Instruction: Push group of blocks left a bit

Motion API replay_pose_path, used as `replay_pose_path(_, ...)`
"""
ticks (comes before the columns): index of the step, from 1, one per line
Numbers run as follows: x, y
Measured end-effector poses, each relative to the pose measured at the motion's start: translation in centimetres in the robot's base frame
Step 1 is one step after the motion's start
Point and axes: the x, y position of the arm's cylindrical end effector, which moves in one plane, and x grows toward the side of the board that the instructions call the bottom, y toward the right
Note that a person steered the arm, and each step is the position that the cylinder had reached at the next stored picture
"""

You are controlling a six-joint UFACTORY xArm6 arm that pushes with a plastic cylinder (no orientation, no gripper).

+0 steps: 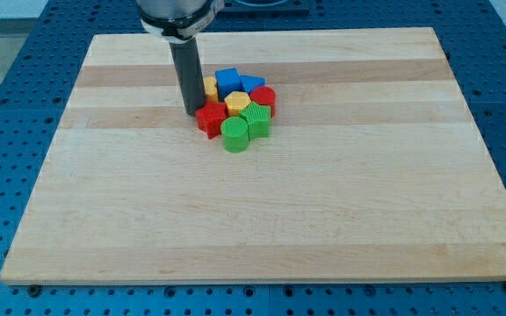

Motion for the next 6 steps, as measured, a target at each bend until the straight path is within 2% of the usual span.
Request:
replay_pose_path(3,-1.9,0.4)
replay_pose_path(5,-2.5,-6.2)
replay_pose_path(6,-5.7,-6.3)
